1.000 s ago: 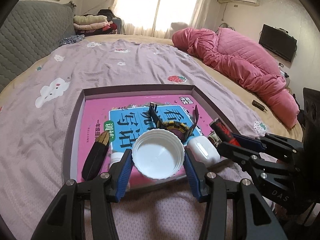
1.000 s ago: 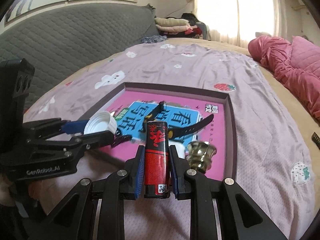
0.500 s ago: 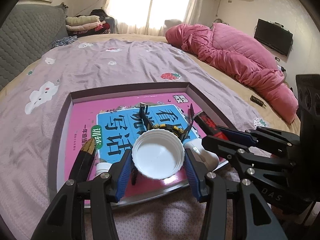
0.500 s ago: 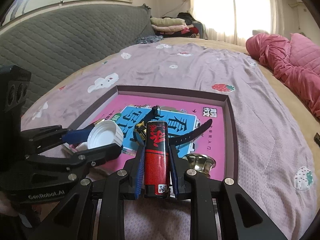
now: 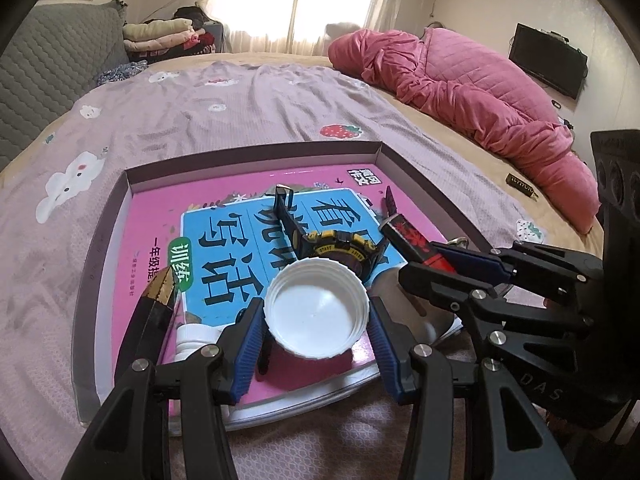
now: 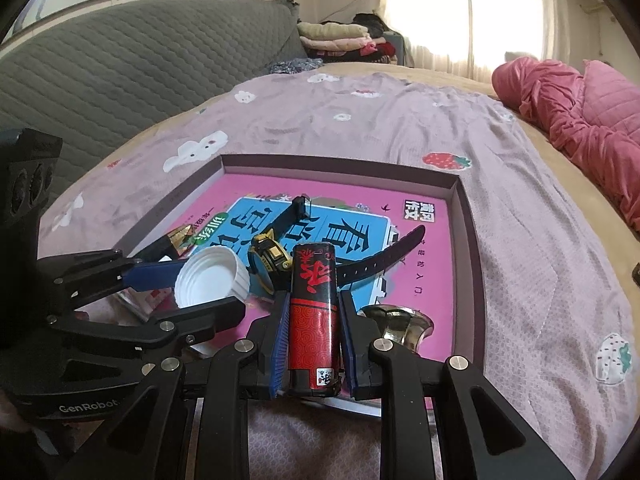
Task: Organize rigid objects
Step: 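Carry the white lid with the left tool while the right tool carries the red lighter into the tray, then open the left tool releasing the lid while the right tool releases the lighter in the tray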
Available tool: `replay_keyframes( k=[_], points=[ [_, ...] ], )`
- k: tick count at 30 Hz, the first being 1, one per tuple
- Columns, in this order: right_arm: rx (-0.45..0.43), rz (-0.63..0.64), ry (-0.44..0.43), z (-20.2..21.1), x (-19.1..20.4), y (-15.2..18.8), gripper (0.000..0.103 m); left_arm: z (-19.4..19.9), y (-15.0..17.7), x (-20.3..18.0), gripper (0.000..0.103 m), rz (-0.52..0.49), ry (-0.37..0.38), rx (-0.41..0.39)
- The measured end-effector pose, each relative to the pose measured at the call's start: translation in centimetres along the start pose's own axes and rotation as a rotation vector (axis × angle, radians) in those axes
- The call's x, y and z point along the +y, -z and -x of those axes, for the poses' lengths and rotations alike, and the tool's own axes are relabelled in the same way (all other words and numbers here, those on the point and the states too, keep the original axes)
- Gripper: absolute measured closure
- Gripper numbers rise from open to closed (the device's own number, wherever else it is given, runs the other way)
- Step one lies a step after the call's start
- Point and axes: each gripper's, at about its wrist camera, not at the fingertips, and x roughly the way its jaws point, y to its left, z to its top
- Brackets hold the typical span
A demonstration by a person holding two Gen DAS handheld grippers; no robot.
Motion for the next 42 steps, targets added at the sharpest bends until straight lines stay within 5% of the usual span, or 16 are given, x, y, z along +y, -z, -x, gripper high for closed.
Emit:
replay_keyframes(
  k=[18, 42],
  points=[
    [0.018, -0.033, -0.027, -0.2, -0.5, 0.4, 0.079, 0.0, 0.4, -1.2, 0.052, -0.091, -0.043, 0.018],
    [-0.029, -0.021, -0.031, 1.5, 0.0, 0.3, 0.070, 0.7, 0.7, -0.3, 0.052, -0.040, -0.044, 0.024]
  ],
)
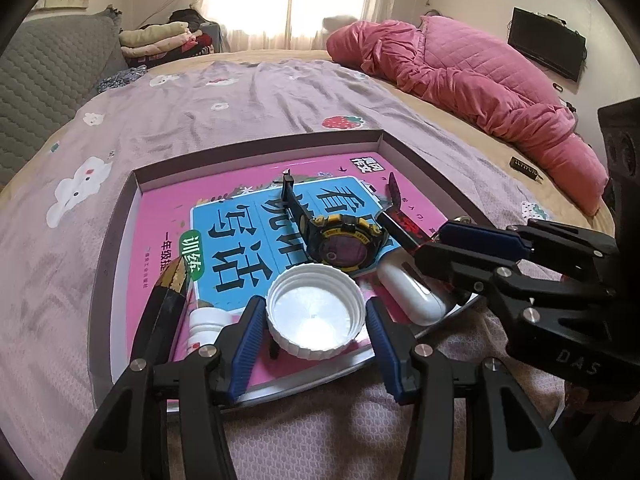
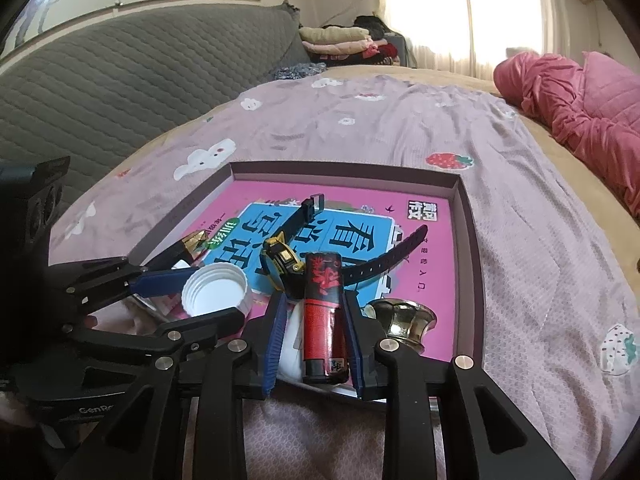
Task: Organize rigid objects
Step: 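Open the left tool releasing the lid while the right tool releases the lighter in the tray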
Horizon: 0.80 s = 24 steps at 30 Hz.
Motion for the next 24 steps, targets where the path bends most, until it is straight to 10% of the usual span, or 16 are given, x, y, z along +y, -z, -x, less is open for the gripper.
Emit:
replay_keyframes(
  k=[24],
  points=[
    [-0.039, 0.006, 0.017, 3.3, 1.2, 0.9, 0.061, 2.2, 1.0, 0.2, 0.038, 0.036, -0.026, -0.021]
  ],
)
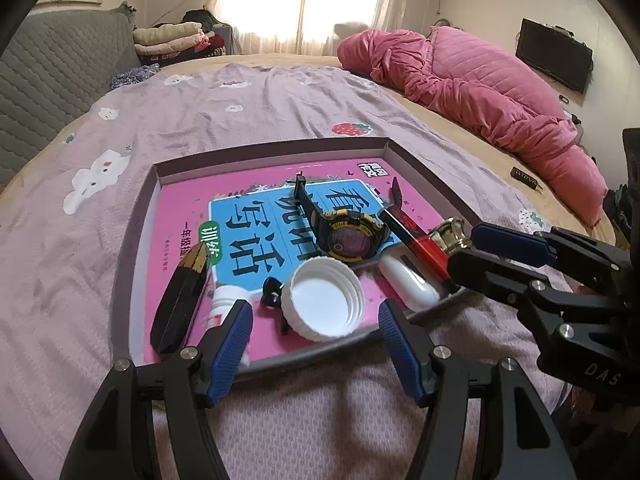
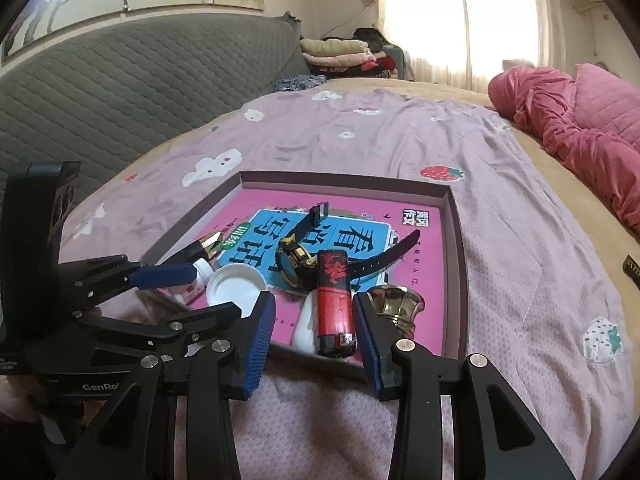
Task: Organize rigid objects
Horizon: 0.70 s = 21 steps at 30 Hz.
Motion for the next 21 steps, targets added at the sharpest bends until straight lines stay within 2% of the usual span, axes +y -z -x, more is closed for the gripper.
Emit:
replay_keyframes(
  k=[4, 5, 9, 13, 21],
  points=[
    [-0.023, 0.006, 0.007, 1.1, 0.6, 0.2, 0.044, 0.7, 0.4, -0.2, 0.038, 0.004, -0.025, 0.001],
    [-0.025, 0.008, 0.010, 1.4, 0.7, 0.2, 0.043, 0.9, 0.5, -0.2, 0.038, 0.005, -0.028, 0.001],
    [-0.036, 0.002, 0.028, 2.4, 1.2, 0.5, 0.041, 1.8, 0.8, -0.4, 0.038, -0.005, -0.052, -0.008],
    [-0.043, -0.031, 0.043, 3.2, 1.2, 0.9, 0.033, 2.7, 0.9, -0.3, 0.038, 0.014, -0.063, -0.015],
    [-0.011, -0.141, 0.051, 4.4, 0.5, 2.4, 0.031, 4.0, 1.7, 0.3, 0.038, 0.080, -0.121, -0.012]
  ],
)
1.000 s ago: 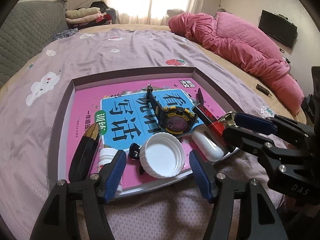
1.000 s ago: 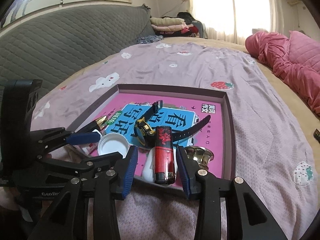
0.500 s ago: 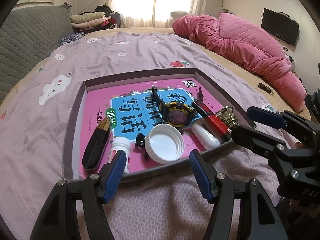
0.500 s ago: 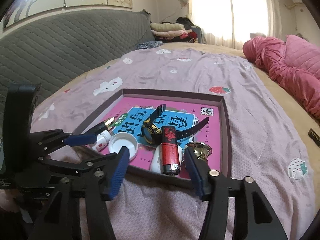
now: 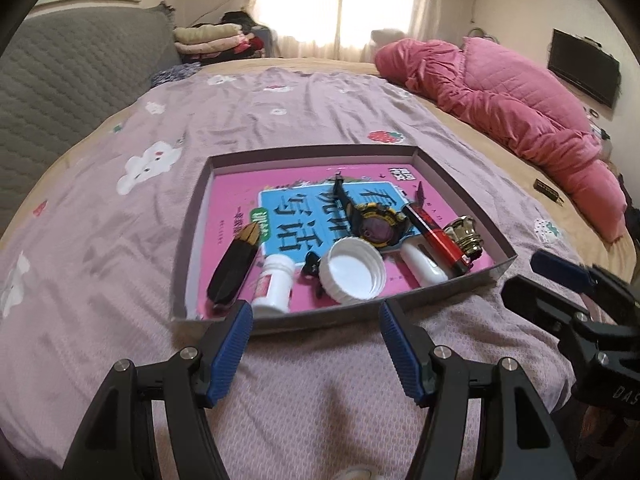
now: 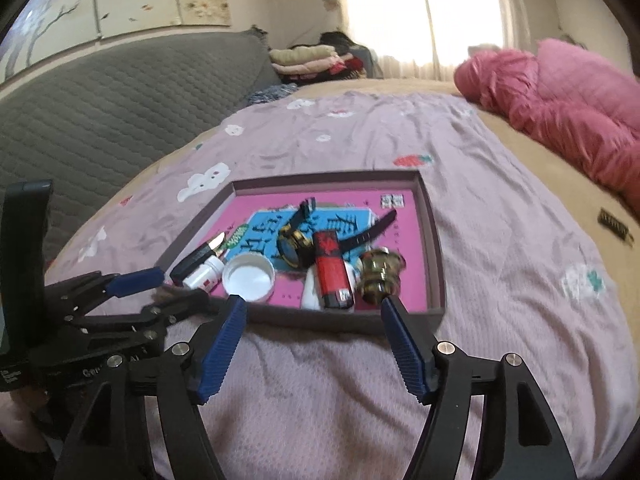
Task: Organize rigid objects
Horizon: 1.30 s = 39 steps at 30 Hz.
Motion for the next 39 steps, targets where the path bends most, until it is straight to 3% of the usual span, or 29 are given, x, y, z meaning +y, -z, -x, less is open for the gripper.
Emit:
replay_keyframes(
  k=[12, 39],
  points=[
    [0.065, 0.043, 0.050, 0.5, 1.6, 2.3, 0.031, 1.6, 2.2, 0.4, 0.038, 0.043, -0.048, 0.050],
    [0.064, 0.055, 0.093, 2.5, 3.0, 3.9, 0.030, 4.4, 4.3, -0.4, 0.038, 0.072, -0.085, 0.070]
  ],
)
